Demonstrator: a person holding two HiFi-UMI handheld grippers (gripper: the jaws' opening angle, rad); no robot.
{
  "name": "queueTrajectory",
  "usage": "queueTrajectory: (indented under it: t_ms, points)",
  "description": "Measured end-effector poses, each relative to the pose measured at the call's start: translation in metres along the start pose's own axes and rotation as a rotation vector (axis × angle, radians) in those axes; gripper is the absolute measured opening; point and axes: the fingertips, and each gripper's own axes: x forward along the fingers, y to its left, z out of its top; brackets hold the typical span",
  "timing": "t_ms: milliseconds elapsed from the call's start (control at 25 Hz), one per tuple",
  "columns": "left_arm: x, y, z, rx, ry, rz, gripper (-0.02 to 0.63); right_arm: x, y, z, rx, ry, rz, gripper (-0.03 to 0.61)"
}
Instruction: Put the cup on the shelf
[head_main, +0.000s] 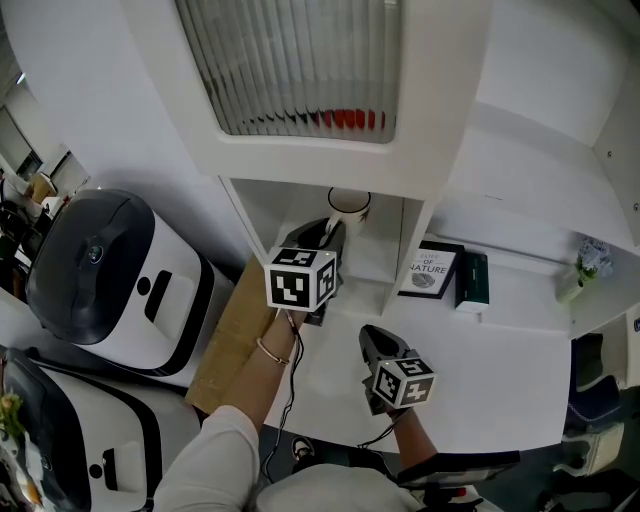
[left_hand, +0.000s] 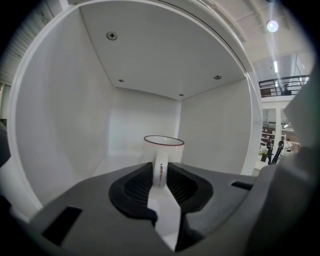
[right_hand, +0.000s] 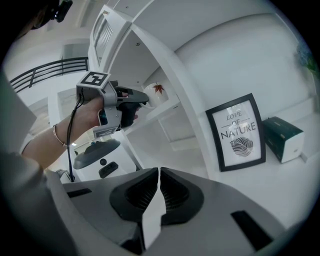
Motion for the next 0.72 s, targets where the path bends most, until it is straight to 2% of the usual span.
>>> queueTrajectory:
  t_ms: [400, 720]
  points:
    - [-0.005, 0.0, -0.001, -0.055, -0.024, 0.007, 0.1, -0.01, -0.001, 0.004, -0.022, -0.001, -0.009, 0.034]
    - [-0.021, -0.003, -0.004, -0.061, -0.018, 0.025, 0.137, -0.016, 0.007, 0.007, -0.034, -0.011, -0.009, 0.034]
